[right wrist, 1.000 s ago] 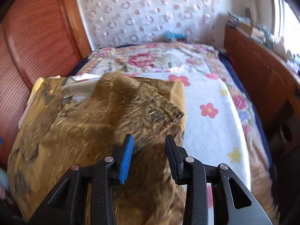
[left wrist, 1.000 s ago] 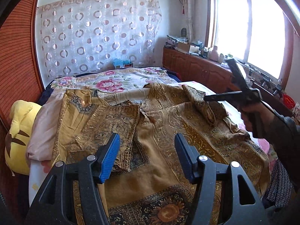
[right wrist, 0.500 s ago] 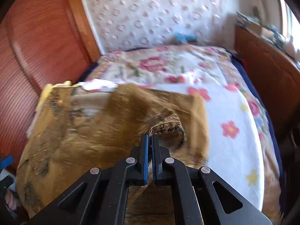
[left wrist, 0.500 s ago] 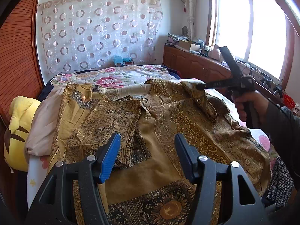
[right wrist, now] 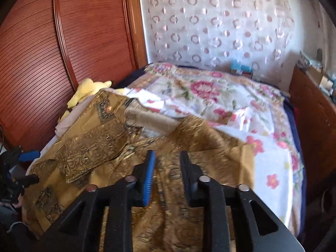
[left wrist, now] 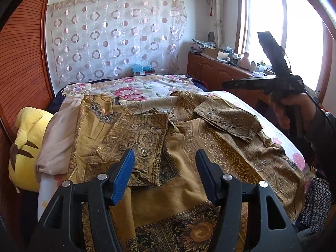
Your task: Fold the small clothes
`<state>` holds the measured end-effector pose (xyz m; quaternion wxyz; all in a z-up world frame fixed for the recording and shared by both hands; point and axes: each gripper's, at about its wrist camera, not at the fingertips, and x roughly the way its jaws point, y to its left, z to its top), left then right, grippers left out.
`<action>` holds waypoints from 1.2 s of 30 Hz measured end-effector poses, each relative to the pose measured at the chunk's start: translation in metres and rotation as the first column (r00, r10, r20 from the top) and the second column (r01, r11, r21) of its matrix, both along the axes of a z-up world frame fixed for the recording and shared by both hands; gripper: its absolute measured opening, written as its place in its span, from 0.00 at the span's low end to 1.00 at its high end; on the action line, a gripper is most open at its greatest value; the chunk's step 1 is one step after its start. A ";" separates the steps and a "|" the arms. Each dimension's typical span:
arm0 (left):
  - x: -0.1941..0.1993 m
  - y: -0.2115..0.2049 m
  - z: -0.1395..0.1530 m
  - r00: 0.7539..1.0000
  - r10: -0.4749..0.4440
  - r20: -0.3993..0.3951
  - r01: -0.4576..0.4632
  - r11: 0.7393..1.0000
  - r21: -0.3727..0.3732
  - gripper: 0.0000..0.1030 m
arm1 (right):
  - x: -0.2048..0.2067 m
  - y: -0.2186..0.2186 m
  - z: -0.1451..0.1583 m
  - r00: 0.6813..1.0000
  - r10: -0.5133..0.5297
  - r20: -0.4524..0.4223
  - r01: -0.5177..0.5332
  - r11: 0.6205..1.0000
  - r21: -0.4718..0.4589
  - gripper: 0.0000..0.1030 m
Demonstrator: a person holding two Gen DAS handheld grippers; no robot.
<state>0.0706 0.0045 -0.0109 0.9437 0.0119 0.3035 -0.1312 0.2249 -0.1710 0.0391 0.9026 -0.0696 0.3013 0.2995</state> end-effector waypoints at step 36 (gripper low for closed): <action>0.127 0.086 -0.027 0.977 0.170 -0.125 -0.155 0.980 0.123 0.60 | 0.106 -0.060 -0.088 0.979 -0.147 -0.144 0.121 0.977 -0.175 0.02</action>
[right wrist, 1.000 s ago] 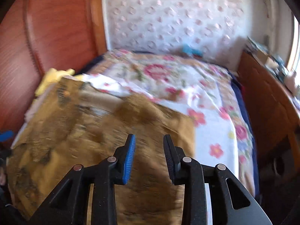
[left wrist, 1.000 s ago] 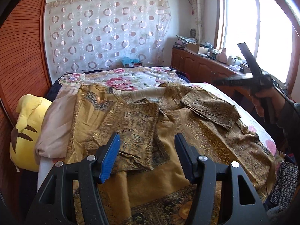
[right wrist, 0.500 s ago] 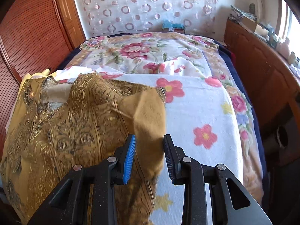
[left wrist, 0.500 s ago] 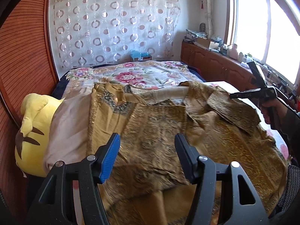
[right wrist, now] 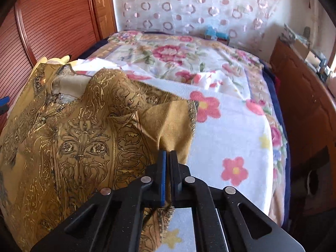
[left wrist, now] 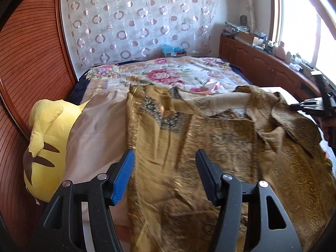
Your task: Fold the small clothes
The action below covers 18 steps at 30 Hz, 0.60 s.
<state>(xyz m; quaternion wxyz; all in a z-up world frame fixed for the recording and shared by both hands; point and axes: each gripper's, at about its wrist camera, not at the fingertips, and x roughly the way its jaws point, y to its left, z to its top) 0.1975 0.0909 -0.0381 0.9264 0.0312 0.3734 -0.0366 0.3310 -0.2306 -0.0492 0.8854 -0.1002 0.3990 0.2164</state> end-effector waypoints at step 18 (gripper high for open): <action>0.064 0.028 -0.009 0.999 0.016 -0.044 -0.015 1.000 0.026 0.60 | 0.008 -0.045 0.006 0.986 -0.158 0.055 0.151 0.982 0.116 0.07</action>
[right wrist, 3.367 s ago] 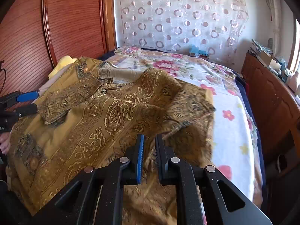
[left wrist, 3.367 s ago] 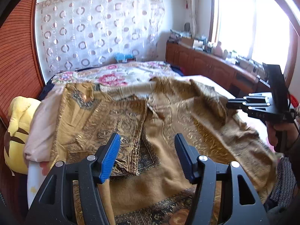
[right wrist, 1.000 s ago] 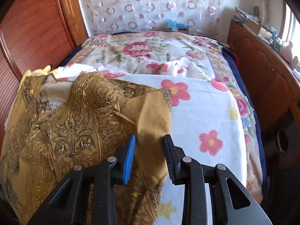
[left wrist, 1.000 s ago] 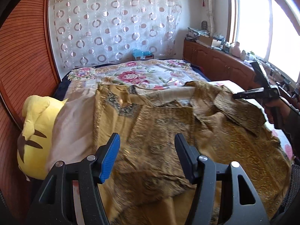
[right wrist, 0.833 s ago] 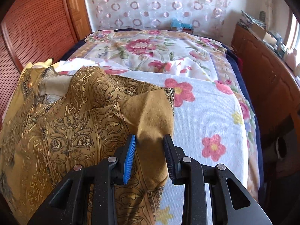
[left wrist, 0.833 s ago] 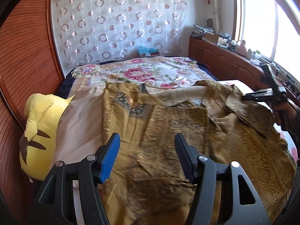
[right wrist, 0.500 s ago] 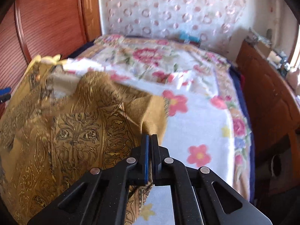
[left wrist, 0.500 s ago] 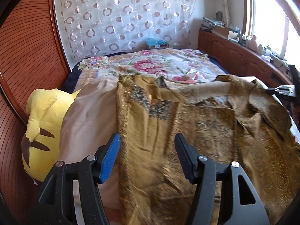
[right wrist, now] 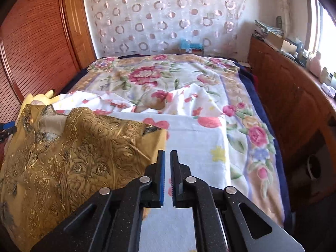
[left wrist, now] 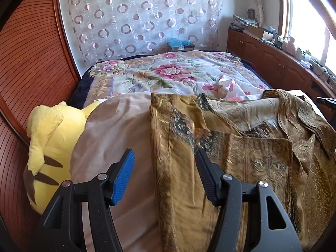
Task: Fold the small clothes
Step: 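Grasp the shirt edge with the left tool while the right tool lifts the shirt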
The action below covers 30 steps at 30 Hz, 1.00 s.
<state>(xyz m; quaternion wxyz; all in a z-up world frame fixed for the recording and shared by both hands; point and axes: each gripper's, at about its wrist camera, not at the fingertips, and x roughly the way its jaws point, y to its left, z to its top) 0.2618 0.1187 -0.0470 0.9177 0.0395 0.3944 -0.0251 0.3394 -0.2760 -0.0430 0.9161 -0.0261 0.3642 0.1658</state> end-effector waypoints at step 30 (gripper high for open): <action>0.042 0.004 0.019 0.997 -0.076 -0.023 0.075 0.995 -0.059 0.03 | 0.044 0.020 -0.018 0.987 0.112 -0.111 -0.116 0.993 -0.031 0.09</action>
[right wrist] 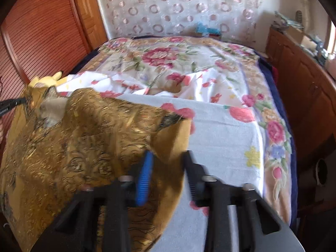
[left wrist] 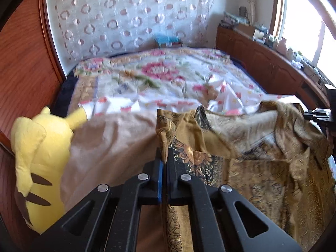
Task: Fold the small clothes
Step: 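Grasp the shirt edge with the left tool while the right tool lifts the shirt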
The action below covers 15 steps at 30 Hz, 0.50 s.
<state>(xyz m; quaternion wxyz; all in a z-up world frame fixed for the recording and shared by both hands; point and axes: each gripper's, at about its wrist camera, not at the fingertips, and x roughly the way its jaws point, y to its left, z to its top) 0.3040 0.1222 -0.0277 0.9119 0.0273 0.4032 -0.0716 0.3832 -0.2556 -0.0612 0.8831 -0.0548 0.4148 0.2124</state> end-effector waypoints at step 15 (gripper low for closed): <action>-0.031 0.018 0.071 0.964 0.100 0.247 -0.099 0.995 -0.017 0.03 | -0.032 0.022 0.124 0.919 -0.038 0.392 0.027 0.999 0.035 0.01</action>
